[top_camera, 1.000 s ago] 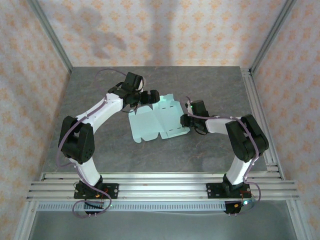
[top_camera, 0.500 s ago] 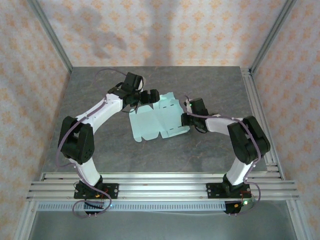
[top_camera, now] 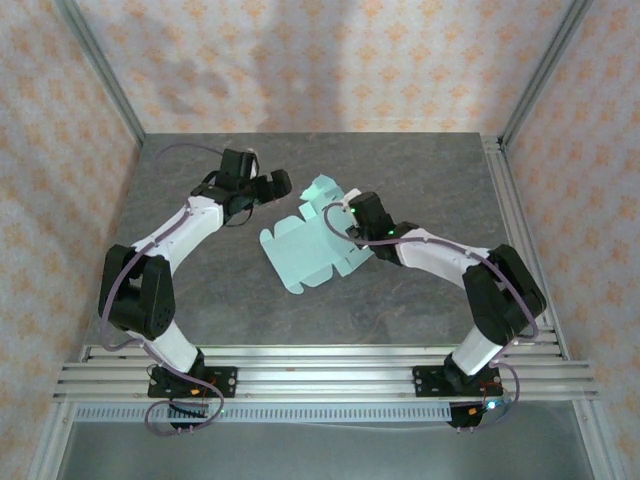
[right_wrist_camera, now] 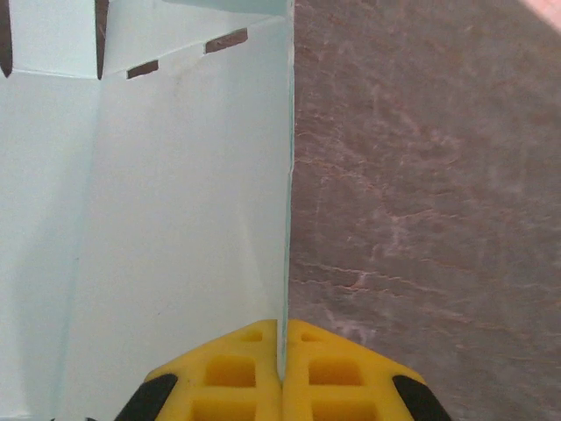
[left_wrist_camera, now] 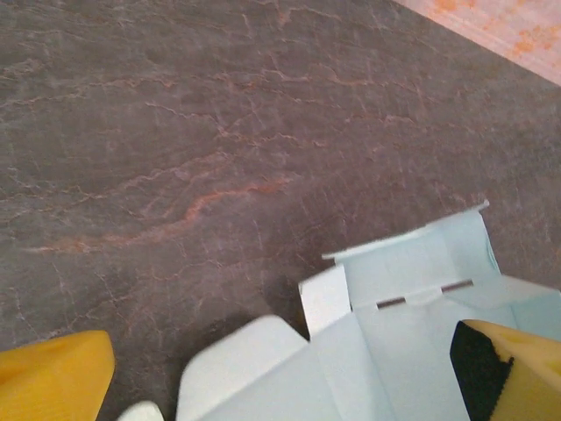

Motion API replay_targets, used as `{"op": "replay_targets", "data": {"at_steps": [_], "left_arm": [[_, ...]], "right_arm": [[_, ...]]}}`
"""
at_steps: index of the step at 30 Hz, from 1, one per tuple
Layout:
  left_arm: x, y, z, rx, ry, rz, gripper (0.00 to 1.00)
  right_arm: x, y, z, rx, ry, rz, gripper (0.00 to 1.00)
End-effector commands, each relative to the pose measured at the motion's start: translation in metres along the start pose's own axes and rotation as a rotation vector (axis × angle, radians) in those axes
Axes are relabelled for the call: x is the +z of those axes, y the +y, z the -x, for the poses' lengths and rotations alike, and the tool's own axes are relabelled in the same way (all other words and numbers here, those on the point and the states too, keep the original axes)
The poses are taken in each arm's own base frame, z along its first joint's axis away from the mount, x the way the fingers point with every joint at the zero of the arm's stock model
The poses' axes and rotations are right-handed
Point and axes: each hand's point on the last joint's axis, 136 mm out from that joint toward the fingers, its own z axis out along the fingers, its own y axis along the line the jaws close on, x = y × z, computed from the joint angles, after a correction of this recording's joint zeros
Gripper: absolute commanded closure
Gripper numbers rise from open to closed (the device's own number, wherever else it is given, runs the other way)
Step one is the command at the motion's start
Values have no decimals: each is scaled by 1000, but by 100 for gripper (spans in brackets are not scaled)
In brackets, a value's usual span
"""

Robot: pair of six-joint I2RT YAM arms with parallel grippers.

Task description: Fold the paper box

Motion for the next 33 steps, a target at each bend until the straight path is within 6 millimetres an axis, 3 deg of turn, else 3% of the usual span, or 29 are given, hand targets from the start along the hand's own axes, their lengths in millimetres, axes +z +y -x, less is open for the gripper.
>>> {"op": "replay_targets", "data": {"at_steps": [1, 9, 17, 27, 33], "left_arm": [[-8, -3, 17, -27, -58, -40, 0], [-1, 1, 19, -61, -44, -54, 0], [23, 6, 10, -82, 20, -66, 0], [36, 0, 26, -82, 15, -89, 0], [51, -16, 37, -81, 86, -136, 2]], "right_arm": [[-19, -27, 15, -196, -5, -221, 100], [-25, -18, 22, -329, 6, -311, 100], [-26, -19, 28, -452, 8, -418, 100], [-19, -4, 28, -585, 3, -456, 100], [-16, 1, 30, -616, -6, -450, 100]]}}
